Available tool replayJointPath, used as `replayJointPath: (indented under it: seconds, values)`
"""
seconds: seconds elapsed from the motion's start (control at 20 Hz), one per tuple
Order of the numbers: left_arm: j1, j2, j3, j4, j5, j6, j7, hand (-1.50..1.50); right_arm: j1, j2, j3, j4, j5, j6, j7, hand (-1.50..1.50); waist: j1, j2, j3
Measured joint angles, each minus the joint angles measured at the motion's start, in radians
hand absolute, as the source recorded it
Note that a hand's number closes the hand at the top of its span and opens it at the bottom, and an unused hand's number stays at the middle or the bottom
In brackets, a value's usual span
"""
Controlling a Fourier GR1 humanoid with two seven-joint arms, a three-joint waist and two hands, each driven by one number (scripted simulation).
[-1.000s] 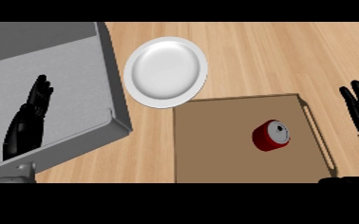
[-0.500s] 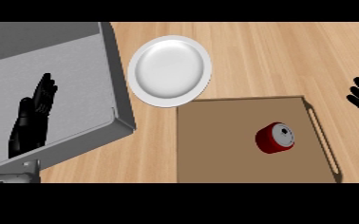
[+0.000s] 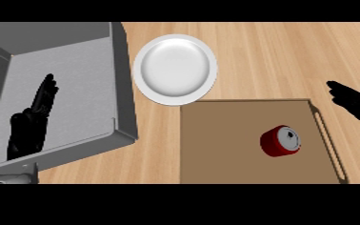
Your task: Pick the can from the tray and place it in the plate
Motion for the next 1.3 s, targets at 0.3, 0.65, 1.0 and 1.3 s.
replayJointPath:
  seconds: [0.3, 0.65, 1.0, 1.3]
  values:
    - [0.033, 0.001, 0.002, -0.027, -0.019, -0.026, 0.004, 0.00, -0.091, -0.003, 0.106, 0.093, 0.105, 0.104, 0.030, -1.50, 0.005, 0.001, 0.001]
    - [0.056, 0.015, 0.021, -0.023, -0.043, -0.065, -0.012, 0.00, -0.204, 0.096, 0.194, 0.232, 0.236, 0.203, 0.014, -1.50, -0.004, -0.002, 0.005]
    - [0.050, 0.010, 0.038, 0.000, -0.080, -0.091, -0.028, 0.00, -0.265, 0.210, 0.230, 0.323, 0.323, 0.285, 0.005, -1.50, -0.014, -0.005, 0.009]
    - [0.076, -0.005, 0.052, -0.026, -0.106, -0.100, -0.023, 0.00, -0.260, 0.262, 0.230, 0.396, 0.414, 0.338, -0.042, -1.50, -0.016, -0.005, 0.008]
